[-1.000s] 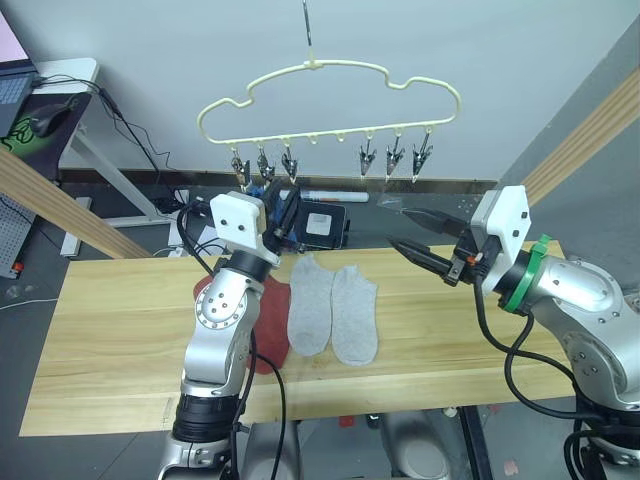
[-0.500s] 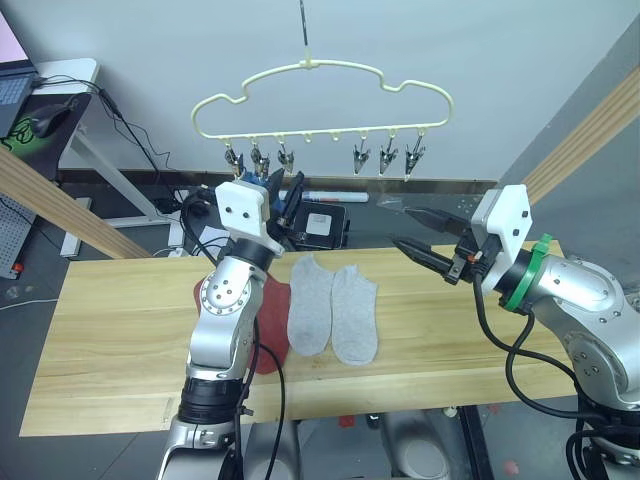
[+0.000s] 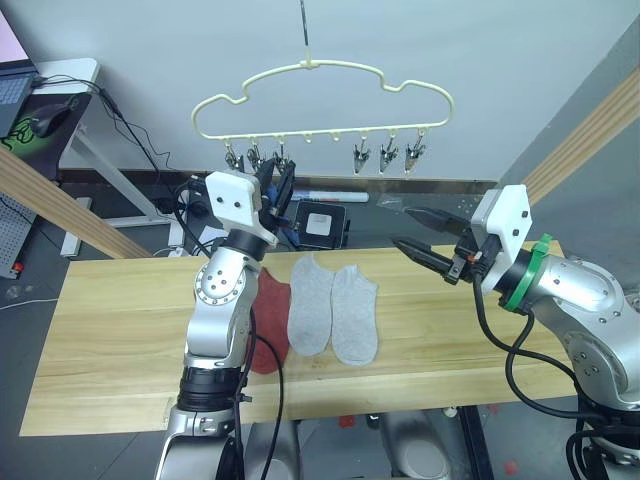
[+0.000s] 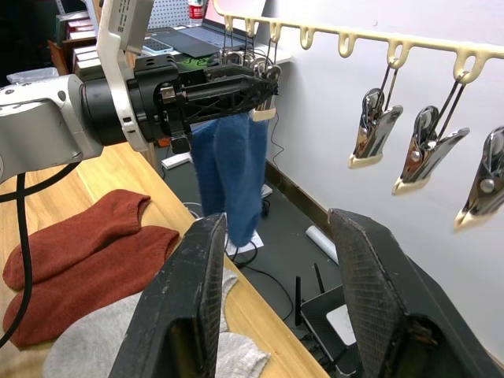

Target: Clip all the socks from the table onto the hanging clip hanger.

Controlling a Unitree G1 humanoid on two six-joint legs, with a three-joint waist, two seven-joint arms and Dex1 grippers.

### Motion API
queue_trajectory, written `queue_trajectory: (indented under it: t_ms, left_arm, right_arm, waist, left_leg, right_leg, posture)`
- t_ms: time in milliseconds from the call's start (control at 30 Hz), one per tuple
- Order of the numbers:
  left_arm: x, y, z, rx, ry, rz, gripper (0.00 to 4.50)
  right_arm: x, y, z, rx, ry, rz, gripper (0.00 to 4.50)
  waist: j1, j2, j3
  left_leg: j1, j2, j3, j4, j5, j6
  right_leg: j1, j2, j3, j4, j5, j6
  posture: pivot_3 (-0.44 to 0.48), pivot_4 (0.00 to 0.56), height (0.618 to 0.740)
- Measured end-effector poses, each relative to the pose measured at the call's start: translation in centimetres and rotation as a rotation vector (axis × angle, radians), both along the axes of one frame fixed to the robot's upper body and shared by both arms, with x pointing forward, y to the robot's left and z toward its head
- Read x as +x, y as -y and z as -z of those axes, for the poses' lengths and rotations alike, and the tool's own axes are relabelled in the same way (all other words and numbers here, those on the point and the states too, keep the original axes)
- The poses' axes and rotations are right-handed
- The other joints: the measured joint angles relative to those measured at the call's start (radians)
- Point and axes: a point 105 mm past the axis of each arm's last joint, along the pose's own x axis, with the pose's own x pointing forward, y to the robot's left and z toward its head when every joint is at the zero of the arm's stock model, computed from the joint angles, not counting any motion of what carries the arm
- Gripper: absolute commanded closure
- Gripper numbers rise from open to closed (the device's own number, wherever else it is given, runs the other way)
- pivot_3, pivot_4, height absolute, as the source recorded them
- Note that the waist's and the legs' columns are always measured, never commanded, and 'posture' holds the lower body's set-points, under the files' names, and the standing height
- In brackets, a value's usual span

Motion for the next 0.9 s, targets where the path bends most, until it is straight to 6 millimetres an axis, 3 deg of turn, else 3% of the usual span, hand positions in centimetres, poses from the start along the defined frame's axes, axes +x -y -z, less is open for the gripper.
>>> queue_trajectory:
  t_ms: [633,767,900]
  left_arm:
    - [0.5,-0.1,-1.1,-0.007,0.028,0.002,3.11]
    - [0.5,-0.1,-1.2,-0.013,0.028,0.009,3.86]
    - [0.5,-0.1,-1.2,-0.017,0.028,0.014,4.06]
  right_arm:
    - [0.0,-0.1,0.1,-0.004,0.001,-0.002,2.34]
    - [0.0,-0.2,0.2,-0.007,-0.001,-0.006,2.34]
    - [0.0,-0.2,0.3,-0.015,-0.001,-0.002,2.34]
  waist:
    - [0.000,0.000,0.000]
    - [0.000,0.000,0.000]
    - [0.000,0.000,0.000]
  left_leg:
    - [0.000,0.000,0.000,0.000,0.000,0.000]
    - [0.000,0.000,0.000,0.000,0.000,0.000]
    - [0.000,0.000,0.000,0.000,0.000,0.000]
  right_leg:
    - [0.000,0.000,0.000,0.000,0.000,0.000]
    - [0.000,0.000,0.000,0.000,0.000,0.000]
    - [0.000,0.000,0.000,0.000,0.000,0.000]
  posture:
    - [-0.217,0.324,0.740]
    - [-0.215,0.326,0.740]
    - [-0.212,0.330,0.740]
